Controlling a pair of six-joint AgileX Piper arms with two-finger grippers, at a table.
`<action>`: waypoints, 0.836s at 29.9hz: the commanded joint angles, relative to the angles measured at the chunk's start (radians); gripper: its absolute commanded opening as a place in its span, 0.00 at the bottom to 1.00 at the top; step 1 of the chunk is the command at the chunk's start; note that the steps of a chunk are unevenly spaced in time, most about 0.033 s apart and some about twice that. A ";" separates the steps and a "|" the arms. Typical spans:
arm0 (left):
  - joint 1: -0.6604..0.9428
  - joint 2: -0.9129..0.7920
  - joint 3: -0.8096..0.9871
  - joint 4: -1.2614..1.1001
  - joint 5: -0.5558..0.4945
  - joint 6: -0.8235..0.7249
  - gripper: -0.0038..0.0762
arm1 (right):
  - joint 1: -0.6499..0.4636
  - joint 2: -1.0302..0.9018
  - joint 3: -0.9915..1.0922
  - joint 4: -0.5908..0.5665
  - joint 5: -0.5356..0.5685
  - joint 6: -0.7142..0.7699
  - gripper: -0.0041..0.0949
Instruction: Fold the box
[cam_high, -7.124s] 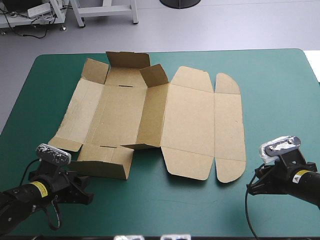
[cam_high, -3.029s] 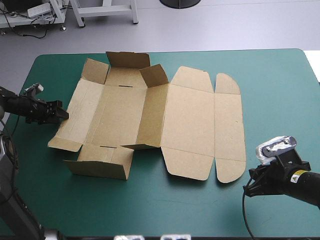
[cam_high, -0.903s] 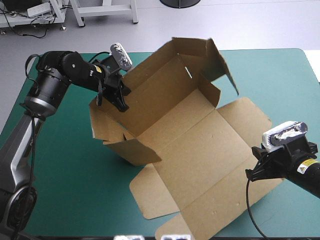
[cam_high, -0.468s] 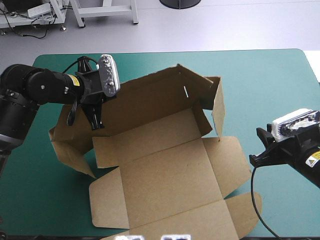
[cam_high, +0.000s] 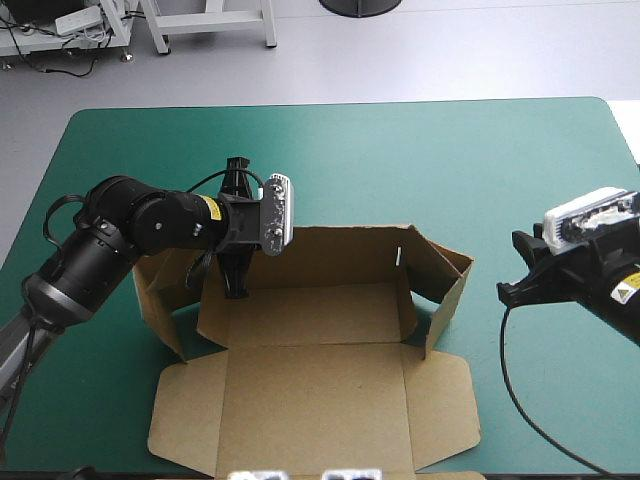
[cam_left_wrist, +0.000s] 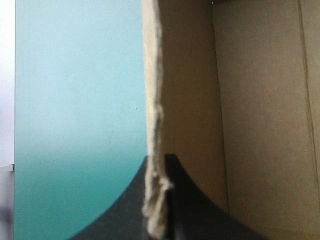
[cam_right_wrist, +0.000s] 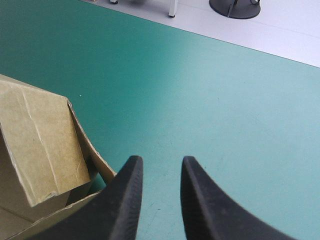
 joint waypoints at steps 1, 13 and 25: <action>-0.010 -0.037 -0.022 -0.027 -0.074 -0.043 0.06 | 0.003 0.069 -0.096 0.012 -0.009 -0.009 0.29; -0.010 -0.035 -0.020 0.002 -0.177 -0.059 0.04 | 0.003 0.339 -0.401 0.011 0.163 -0.030 0.29; -0.144 -0.004 0.104 0.305 -0.379 -0.140 0.04 | 0.003 0.442 -0.456 0.010 0.185 -0.030 0.29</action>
